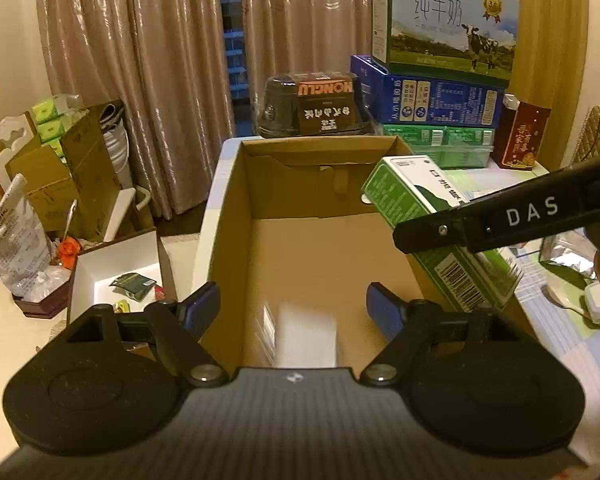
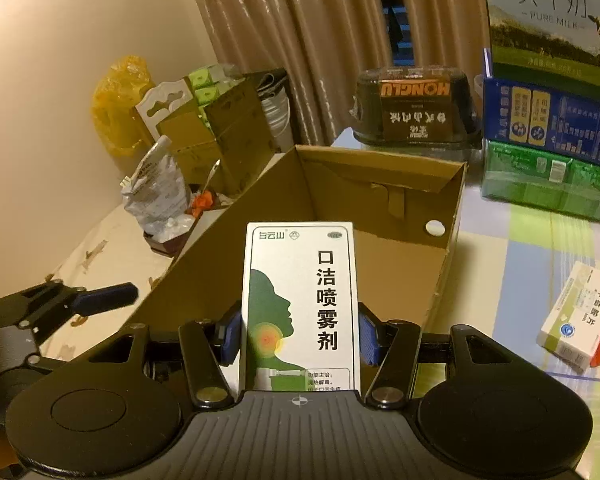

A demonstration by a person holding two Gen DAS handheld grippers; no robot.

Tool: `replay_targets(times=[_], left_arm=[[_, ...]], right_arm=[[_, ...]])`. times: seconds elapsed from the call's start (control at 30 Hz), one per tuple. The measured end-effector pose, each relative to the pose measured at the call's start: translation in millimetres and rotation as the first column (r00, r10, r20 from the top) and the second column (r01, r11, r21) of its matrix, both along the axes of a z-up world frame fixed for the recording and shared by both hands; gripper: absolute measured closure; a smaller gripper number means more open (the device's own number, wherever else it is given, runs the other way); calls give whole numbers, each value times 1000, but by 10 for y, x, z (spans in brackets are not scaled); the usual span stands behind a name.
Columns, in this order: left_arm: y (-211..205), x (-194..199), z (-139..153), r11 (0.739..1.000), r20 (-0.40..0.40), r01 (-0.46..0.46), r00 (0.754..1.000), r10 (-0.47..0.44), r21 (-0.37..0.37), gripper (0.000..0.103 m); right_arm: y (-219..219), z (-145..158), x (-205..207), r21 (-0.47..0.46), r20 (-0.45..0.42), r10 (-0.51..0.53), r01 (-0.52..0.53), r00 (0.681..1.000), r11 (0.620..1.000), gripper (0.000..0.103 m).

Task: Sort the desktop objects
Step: 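Carry both items into the cardboard box and open both tools, then move both open tools back over the table objects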

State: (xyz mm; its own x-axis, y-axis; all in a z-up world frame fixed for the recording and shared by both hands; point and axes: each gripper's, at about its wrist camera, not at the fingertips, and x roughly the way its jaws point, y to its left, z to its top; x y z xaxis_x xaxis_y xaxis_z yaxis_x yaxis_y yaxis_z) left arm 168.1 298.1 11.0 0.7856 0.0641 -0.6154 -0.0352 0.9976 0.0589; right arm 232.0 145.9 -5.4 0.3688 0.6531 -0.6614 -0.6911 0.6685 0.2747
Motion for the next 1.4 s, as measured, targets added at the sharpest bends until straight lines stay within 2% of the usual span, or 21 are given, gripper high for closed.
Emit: replay_targets(times=[0.1, 0.13, 0.17, 0.2, 0.23, 0.47, 0.53, 0.73, 0.9, 1.1, 1.23, 1.4], left_arm=[[27, -44, 2, 1000, 12, -16, 1000, 16, 7, 26], [28, -58, 14, 1000, 16, -21, 1000, 21, 7, 26], [31, -82, 26, 1000, 23, -26, 999, 26, 7, 26], [32, -108, 40, 1000, 30, -30, 999, 30, 6, 26], [26, -120, 55, 999, 34, -33, 999, 33, 6, 26], [-47, -326, 170, 998, 62, -66, 996, 65, 13, 22], [-98, -396, 220, 998, 73, -70, 995, 70, 0, 18], [-400, -642, 381, 998, 103, -61, 993, 62, -12, 14], [-793, -824, 487, 1000, 115, -18, 993, 18, -1, 10], [-1349, -934, 538, 997, 124, 67, 990, -63, -26, 5], [-1747, -927, 512, 989, 117, 142, 984, -137, -36, 5], [-2196, -877, 457, 974, 107, 224, 970, -220, -30, 4]], right_arm=[[-1, -30, 15, 13, -12, 2, -2, 1000, 1000, 50], [2, -33, 14, 19, -14, 8, -8, 1000, 1000, 45], [-1, -27, 10, 26, -14, 13, -13, 1000, 1000, 38], [-20, -14, 13, 40, -14, 14, -13, 1000, 999, 19], [-40, 11, 9, 54, -9, 9, -8, 1000, 998, 10], [-489, 306, -137, 126, 49, -45, 39, 998, 991, 7], [-719, 382, -212, 142, 66, -71, 61, 995, 988, 2], [-1597, 475, -550, 180, 79, -171, 154, 982, 971, 2], [-2422, 340, -928, 164, 74, -296, 281, 952, 946, 2], [-3245, 120, -1334, 119, 61, -425, 416, 903, 901, 2], [-3604, 79, -1511, 86, 71, -468, 462, 881, 883, 2], [-3966, 148, -1687, 92, 90, -533, 525, 842, 846, 2]])
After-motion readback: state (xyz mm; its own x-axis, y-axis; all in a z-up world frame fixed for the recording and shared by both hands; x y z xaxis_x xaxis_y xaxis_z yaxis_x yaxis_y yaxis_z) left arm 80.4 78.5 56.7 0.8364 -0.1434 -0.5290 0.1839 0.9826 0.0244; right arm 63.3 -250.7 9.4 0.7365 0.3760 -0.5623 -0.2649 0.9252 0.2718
